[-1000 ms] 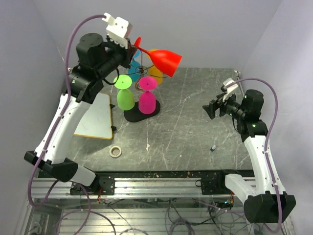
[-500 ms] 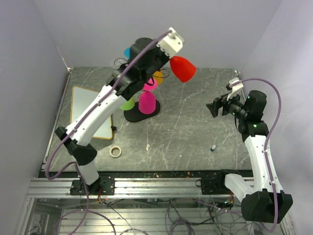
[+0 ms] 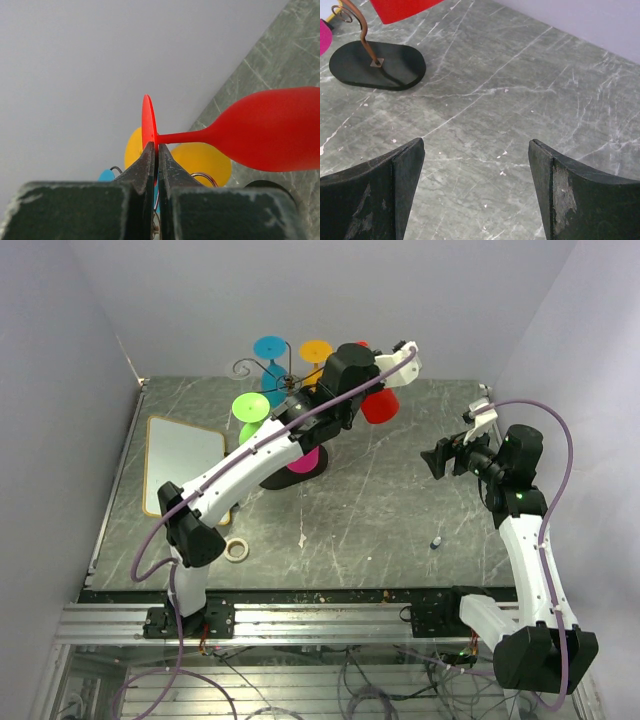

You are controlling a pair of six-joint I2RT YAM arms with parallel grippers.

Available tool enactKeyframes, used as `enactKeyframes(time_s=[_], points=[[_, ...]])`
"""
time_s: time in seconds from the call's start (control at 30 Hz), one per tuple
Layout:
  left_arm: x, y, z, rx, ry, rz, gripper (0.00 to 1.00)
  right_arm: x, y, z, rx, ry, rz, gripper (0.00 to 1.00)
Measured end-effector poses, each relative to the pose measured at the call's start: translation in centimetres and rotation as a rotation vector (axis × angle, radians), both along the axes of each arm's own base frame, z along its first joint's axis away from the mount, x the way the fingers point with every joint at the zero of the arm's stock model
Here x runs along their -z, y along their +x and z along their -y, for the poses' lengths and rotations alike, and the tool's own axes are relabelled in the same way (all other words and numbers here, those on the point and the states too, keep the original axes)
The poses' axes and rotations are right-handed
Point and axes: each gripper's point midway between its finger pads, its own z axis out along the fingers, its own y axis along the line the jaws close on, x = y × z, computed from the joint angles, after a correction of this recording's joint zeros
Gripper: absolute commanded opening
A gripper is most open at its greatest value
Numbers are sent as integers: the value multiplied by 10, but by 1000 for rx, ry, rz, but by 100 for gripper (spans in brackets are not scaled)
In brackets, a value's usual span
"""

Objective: Place the wine glass upside down on the wine glass rack

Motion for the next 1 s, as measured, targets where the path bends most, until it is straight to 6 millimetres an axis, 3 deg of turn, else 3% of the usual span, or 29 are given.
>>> enactKeyframes(time_s=[0.2,0.43,1.0], points=[[3,1,-1,-24,73,40,7,0,0,0,-2,1,0,84],[29,6,-7,-57,185,37,7,0,0,0,-2,1,-1,84],[47,10,-15,-99,263,32,7,0,0,0,-5,-6,3,84]])
